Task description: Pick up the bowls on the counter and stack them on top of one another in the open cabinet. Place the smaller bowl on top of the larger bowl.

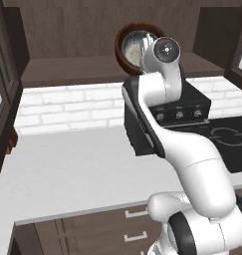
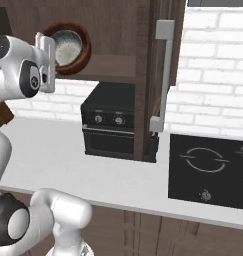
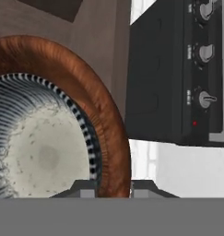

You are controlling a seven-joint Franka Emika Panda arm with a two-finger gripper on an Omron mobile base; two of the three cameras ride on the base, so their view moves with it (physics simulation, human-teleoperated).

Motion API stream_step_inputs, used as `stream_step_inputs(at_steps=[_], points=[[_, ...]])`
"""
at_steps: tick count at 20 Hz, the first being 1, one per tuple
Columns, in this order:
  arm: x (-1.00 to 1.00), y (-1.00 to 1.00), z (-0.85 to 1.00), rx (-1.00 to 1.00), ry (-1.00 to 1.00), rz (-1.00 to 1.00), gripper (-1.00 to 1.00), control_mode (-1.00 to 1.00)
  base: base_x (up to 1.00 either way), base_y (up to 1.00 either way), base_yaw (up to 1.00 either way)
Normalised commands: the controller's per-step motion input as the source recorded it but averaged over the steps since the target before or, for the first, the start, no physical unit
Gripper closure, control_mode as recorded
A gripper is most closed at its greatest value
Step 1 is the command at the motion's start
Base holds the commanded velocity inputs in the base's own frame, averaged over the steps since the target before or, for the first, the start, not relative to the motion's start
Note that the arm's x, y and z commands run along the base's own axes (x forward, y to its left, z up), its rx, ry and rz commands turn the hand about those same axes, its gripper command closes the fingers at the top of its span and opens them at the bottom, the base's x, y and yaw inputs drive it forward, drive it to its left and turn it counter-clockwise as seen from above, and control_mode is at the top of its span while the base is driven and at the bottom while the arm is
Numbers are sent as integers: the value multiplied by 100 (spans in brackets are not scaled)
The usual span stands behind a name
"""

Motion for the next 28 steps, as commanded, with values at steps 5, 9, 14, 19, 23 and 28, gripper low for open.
stream_step_inputs(at_steps=[5,9,14,19,23,28], points=[[49,0,-12,-3,4,0,100,-100,0,0,0],[81,0,-3,-2,2,-3,100,-100,0,0,0],[99,0,0,-1,6,-4,100,-100,0,0,0],[82,0,0,0,7,-6,-100,-100,0,0,0],[-30,0,-12,-1,0,0,-100,-100,0,0,0],[-100,-1,-79,-1,-14,0,-100,-100,0,0,0]])
